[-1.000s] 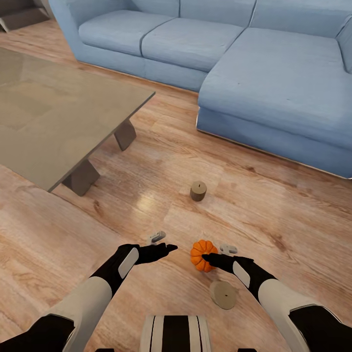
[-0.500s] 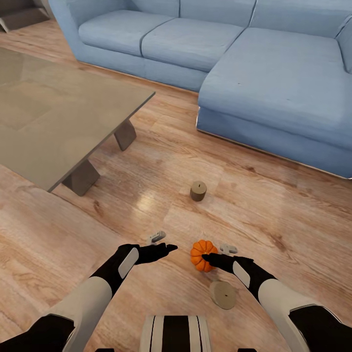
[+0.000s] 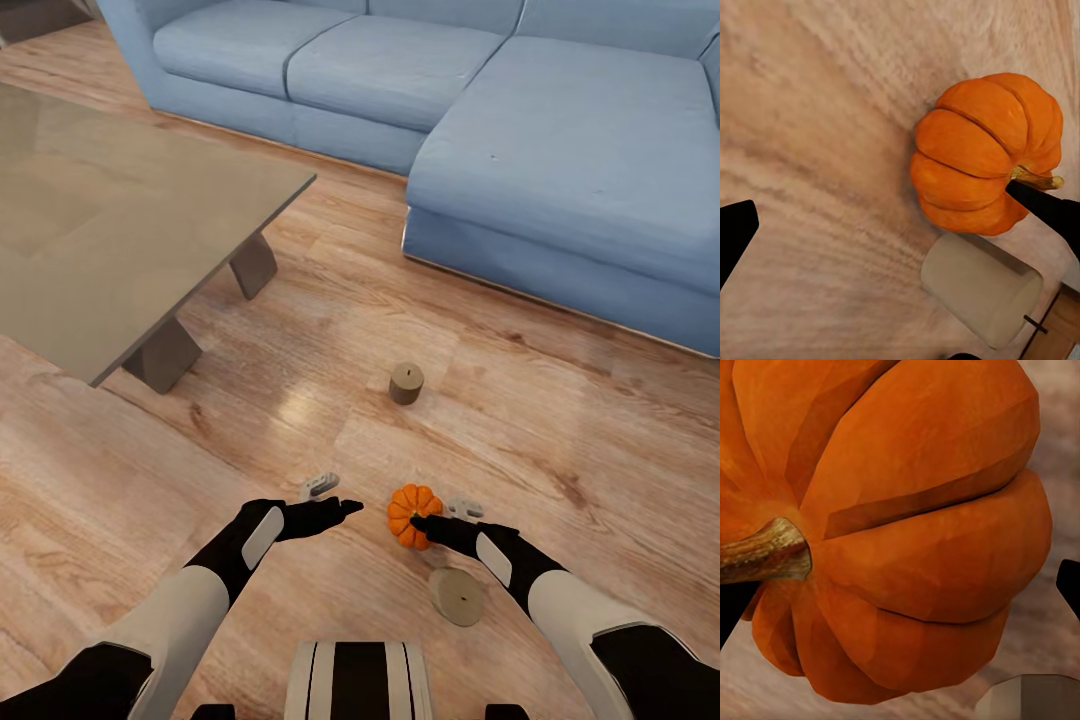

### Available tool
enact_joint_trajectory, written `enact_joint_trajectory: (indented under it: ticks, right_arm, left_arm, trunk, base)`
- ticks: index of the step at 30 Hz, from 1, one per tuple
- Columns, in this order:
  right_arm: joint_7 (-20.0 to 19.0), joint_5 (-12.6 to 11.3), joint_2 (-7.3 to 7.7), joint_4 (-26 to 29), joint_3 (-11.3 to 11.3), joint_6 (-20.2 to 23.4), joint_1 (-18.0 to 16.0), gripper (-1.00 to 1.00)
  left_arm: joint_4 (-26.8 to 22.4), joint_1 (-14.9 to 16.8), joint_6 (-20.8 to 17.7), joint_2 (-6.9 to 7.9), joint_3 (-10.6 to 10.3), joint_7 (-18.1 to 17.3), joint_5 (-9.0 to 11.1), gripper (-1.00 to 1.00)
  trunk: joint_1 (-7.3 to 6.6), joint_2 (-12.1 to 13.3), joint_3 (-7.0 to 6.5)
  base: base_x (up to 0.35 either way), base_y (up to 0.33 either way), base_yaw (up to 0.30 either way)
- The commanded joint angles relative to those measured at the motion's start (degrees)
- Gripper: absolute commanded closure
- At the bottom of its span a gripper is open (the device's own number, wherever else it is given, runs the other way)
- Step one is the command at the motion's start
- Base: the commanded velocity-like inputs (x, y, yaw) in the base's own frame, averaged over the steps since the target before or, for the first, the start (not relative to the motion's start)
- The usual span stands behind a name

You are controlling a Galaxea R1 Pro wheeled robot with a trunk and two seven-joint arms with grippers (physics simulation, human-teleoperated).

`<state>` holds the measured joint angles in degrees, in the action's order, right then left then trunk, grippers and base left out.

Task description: Place each of the two pumpkins and all three candles from the living room inside a cabinet in the living room (use any cabinet), then make sure every cabinet is closed, and position the cauldron so it is next to a table in the living room.

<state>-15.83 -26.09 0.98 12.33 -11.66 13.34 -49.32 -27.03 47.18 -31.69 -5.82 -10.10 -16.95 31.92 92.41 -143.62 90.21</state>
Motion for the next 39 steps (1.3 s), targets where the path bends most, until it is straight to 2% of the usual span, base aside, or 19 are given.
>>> enact_joint_trajectory:
  ticks: [1, 6, 7, 39]
  right_arm:
    - [1.9, 0.4, 0.07, -0.2, -1.0, 0.2, 0.0, -1.0]
    - [1.9, 0.4, 0.07, -0.2, -1.0, 0.2, 0.0, -1.0]
    - [1.8, 0.4, 0.07, -0.2, -1.0, 0.2, 0.0, 1.0]
    - [1.8, 0.4, 0.07, -0.2, -0.9, 0.2, 0.0, 1.0]
  left_arm:
    - [0.0, 0.0, -0.2, 0.02, -0.1, 0.0, 0.2, -1.0]
    - [0.0, 0.0, -0.2, 0.02, -0.1, 0.0, 0.2, -1.0]
    - [0.0, 0.0, -0.2, 0.02, -0.1, 0.0, 0.2, -1.0]
    - [0.0, 0.0, -0.2, 0.02, -0.1, 0.0, 0.2, -1.0]
  trunk:
    - [0.01, 0.0, 0.04]
    - [0.01, 0.0, 0.04]
    - [0.01, 0.0, 0.04]
    - [0.01, 0.0, 0.04]
  base:
    - [0.0, 0.0, 0.0]
    - [0.0, 0.0, 0.0]
    - [0.0, 0.0, 0.0]
    - [0.0, 0.0, 0.0]
